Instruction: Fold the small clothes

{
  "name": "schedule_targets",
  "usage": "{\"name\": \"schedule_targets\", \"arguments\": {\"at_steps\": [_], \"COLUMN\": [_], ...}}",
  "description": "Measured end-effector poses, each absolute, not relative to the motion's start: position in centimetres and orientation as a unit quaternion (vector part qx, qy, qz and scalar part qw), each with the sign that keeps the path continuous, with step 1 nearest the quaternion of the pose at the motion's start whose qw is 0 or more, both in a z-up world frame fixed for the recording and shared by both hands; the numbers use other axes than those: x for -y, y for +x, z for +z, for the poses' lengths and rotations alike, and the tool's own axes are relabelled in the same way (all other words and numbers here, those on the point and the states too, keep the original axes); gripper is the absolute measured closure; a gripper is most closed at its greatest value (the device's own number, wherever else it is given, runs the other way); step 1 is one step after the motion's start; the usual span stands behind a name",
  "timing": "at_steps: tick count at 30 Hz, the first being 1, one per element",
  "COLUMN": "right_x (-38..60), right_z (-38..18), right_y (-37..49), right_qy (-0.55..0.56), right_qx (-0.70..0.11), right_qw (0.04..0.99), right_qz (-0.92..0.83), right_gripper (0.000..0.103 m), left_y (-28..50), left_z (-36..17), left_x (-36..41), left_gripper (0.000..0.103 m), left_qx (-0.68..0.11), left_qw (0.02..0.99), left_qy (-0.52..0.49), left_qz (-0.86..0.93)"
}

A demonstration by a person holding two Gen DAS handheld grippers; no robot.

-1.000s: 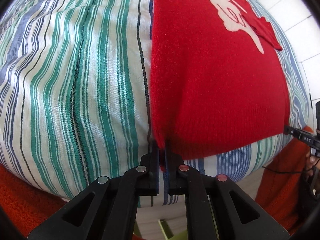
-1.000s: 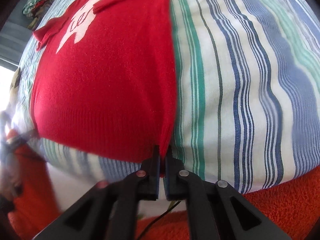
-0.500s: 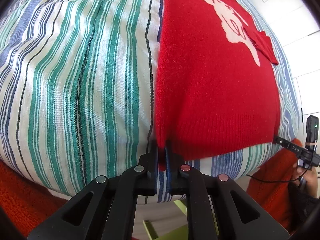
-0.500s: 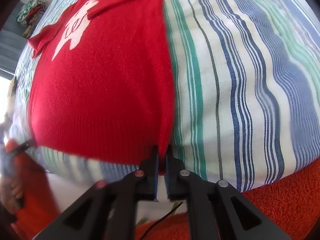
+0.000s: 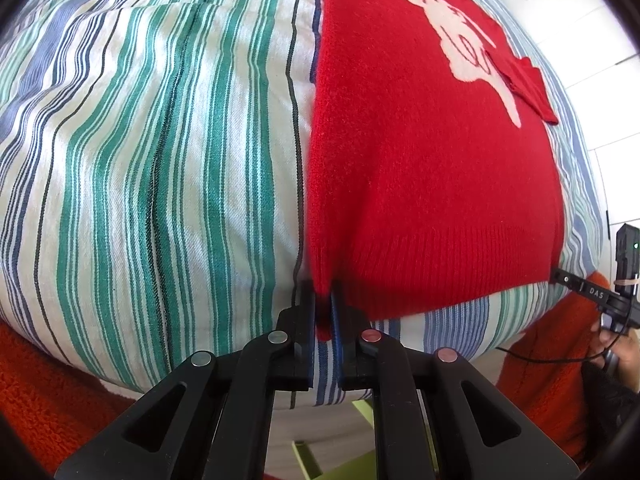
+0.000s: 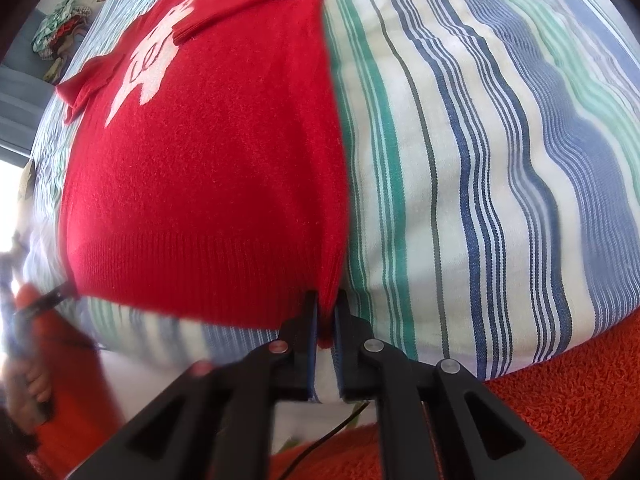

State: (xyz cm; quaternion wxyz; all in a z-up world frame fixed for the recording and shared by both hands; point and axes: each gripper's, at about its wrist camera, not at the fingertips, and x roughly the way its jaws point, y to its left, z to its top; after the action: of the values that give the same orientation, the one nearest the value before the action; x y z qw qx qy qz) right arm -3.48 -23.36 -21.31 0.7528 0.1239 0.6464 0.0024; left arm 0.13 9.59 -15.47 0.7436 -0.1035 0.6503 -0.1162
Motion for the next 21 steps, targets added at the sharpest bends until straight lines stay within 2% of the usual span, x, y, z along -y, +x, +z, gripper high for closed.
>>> {"name": "schedule_targets", "arguments": {"at_steps": [21], "right_x": [23.95], "right_z": [-21.66], "right_y": [-3.53], "right_qy": [0.135], "right_qx": [-0.649], "right_qw": [0.749], "right_qz": [0.000], "right_gripper": [0.095], "left_y": [0.35], "left_z": [-15.73], "left_x": [-9.52], "left_gripper": [0.094], "left_qx": [-0.652], "left_qw": [0.741], "left_qy": [-0.108], "left_qz": [-0.120]}}
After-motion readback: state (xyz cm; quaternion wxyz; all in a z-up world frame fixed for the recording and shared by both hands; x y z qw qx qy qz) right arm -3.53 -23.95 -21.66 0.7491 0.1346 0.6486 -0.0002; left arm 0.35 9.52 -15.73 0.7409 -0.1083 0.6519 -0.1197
